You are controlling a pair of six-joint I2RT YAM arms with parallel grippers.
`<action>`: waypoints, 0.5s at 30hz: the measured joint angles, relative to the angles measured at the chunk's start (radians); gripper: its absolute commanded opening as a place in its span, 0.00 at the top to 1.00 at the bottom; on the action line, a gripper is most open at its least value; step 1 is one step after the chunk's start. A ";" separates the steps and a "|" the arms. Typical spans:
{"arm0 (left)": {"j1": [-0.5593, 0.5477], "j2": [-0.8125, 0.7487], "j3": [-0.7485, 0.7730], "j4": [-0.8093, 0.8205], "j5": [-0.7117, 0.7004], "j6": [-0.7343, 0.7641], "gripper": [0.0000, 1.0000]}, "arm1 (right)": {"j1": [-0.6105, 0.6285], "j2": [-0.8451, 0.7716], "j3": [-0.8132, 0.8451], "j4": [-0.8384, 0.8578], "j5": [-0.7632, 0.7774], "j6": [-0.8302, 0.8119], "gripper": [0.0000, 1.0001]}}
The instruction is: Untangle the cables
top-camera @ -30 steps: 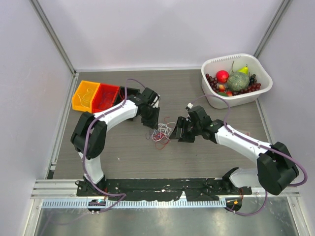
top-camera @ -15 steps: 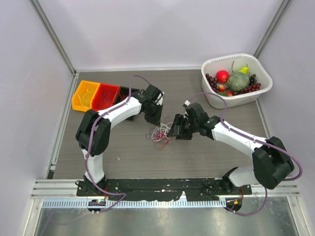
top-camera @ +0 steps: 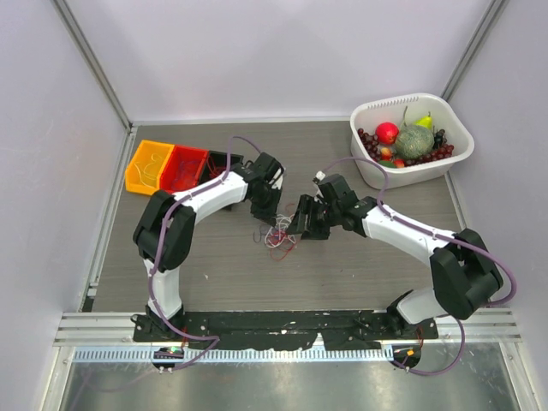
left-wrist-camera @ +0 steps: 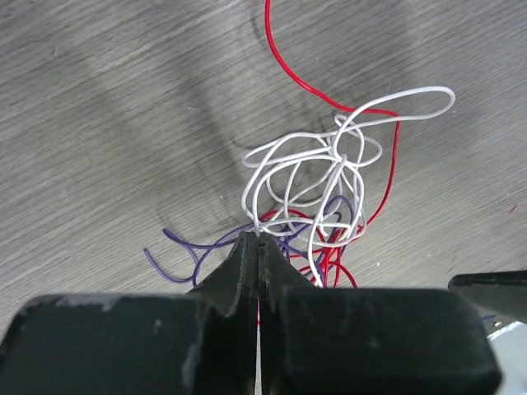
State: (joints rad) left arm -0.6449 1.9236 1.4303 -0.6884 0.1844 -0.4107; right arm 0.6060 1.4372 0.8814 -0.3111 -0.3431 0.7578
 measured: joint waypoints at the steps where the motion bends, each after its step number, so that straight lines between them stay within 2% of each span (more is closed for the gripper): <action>1: -0.001 0.000 -0.001 -0.005 0.001 0.000 1.00 | 0.000 0.004 0.000 0.002 -0.001 0.000 0.37; 6: -0.002 -0.056 -0.004 -0.029 0.039 -0.015 1.00 | 0.000 0.027 0.000 0.028 -0.023 0.000 0.31; 15: -0.017 -0.447 -0.045 0.040 0.191 -0.187 1.00 | 0.017 0.061 0.000 0.175 -0.013 0.058 0.34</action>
State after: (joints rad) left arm -0.6617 1.4769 1.3853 -0.6483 0.3752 -0.5972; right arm 0.6228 1.4986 0.8810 -0.1360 -0.3557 0.8154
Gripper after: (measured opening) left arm 0.010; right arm 0.673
